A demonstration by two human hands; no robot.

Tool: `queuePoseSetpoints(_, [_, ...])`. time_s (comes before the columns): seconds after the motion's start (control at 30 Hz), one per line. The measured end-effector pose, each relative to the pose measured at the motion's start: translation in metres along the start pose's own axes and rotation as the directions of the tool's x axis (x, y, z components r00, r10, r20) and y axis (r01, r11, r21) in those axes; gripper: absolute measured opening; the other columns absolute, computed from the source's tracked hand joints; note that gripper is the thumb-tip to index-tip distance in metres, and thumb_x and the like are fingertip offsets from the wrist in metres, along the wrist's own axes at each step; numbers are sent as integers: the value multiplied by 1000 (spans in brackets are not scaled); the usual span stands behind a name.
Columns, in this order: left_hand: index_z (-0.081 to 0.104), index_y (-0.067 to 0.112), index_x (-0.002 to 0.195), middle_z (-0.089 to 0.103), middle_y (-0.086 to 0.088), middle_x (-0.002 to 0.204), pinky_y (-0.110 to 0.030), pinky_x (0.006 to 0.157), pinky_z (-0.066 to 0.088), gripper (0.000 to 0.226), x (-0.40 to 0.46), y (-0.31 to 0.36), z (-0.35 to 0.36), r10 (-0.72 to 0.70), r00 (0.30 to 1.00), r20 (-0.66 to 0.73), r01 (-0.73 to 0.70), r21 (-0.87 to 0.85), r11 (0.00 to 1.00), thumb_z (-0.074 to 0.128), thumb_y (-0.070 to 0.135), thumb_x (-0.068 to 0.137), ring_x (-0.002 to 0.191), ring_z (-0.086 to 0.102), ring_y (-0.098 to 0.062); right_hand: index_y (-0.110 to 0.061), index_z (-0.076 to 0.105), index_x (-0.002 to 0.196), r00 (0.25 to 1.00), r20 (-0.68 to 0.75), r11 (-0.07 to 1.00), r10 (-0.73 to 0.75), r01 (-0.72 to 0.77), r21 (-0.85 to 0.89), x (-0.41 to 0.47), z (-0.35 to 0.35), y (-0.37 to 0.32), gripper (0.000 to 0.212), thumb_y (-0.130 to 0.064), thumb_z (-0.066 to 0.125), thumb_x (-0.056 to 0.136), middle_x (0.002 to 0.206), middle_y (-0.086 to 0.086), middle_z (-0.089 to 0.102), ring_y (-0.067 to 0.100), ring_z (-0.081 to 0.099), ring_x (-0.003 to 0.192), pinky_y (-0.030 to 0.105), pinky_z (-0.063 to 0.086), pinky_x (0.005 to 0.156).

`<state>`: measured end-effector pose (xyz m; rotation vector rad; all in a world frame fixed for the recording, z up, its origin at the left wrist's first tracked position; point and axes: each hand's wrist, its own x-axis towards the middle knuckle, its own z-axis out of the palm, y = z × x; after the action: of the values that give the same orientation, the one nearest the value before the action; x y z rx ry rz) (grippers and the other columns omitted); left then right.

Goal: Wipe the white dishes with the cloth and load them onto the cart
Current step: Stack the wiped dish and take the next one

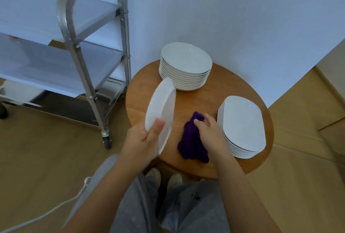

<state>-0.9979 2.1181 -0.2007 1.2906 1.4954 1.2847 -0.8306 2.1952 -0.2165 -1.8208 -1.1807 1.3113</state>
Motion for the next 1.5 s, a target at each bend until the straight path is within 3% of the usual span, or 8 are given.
queuePoseSetpoints(0.1, [58, 23, 111, 64, 9, 93, -31, 75, 55, 60, 9, 9, 9, 191, 962, 195, -237, 246, 940, 34, 62, 72, 82, 59, -6, -26, 52, 123, 992, 31, 974, 126, -130, 185, -9, -16, -15, 45, -56, 42, 92, 120, -5, 56, 24, 53, 115, 40, 47, 87])
queuePoseSetpoints(0.23, [-1, 48, 133, 26, 11, 153, -33, 111, 29, 53, 33, 15, 36, 85, 734, 673, -609, 599, 520, 27, 54, 89, 136, 30, -13, -24, 62, 95, 992, 46, 856, 120, -127, 500, -25, -58, -24, 53, -71, 43, 81, 85, -3, 73, 22, 66, 88, 35, 56, 63])
queuePoseSetpoints(0.47, [11, 34, 147, 22, 8, 155, -36, 115, 3, 64, 60, 23, 90, 240, 551, 799, -832, 505, 231, 29, 57, 90, 143, 11, -16, -10, 61, 80, 985, -164, 893, 51, 29, 449, -29, -123, 12, 13, -9, 54, 90, 71, 4, 61, 9, 60, 59, 17, 47, 46])
queuePoseSetpoints(0.73, [20, 27, 148, 19, -1, 156, -32, 112, 15, 71, 87, 11, 150, 149, 749, 646, -561, 498, 661, 56, 42, 88, 142, 14, -18, -12, 52, 85, 872, -442, 725, 211, 164, 669, -12, -130, 61, 15, 3, 56, 84, 91, 6, 63, 17, 64, 83, 18, 52, 54])
queuePoseSetpoints(1.03, [13, 24, 149, 20, 6, 155, -31, 114, 18, 72, 103, -11, 177, -19, 700, 714, -545, 551, 632, 52, 42, 91, 144, 9, -11, -18, 56, 91, 858, -457, 767, 235, 125, 629, 7, -130, 75, 16, -2, 56, 88, 95, 0, 64, 18, 64, 87, 23, 55, 62])
queuePoseSetpoints(1.23, [15, 26, 149, 20, 10, 155, -21, 105, 20, 57, 100, -20, 177, 12, 745, 667, -470, 512, 719, 37, 22, 97, 143, 7, -7, 2, 50, 70, 815, -580, 996, -3, 53, 70, 6, -129, 85, 18, -10, 57, 81, 59, 7, 41, 17, 38, 58, 30, 33, 55])
queuePoseSetpoints(1.4, [13, 22, 149, 16, 6, 156, -26, 111, 21, 53, 89, -23, 180, 53, 804, 592, -500, 624, 601, 30, 24, 98, 144, 6, -13, -11, 51, 86, 828, -556, 972, -71, -68, -225, 6, -122, 87, 15, -26, 51, 90, 92, 6, 45, 10, 43, 70, 28, 35, 67])
queuePoseSetpoints(1.5, [19, 23, 148, 20, 7, 155, -27, 109, 24, 54, 89, -20, 183, 23, 833, 553, -413, 592, 692, 34, 21, 96, 143, 11, -11, -15, 51, 119, 854, -520, 978, -20, -91, -188, 6, -120, 91, 32, -31, 47, 92, 110, 6, 44, 10, 48, 86, 30, 40, 77])
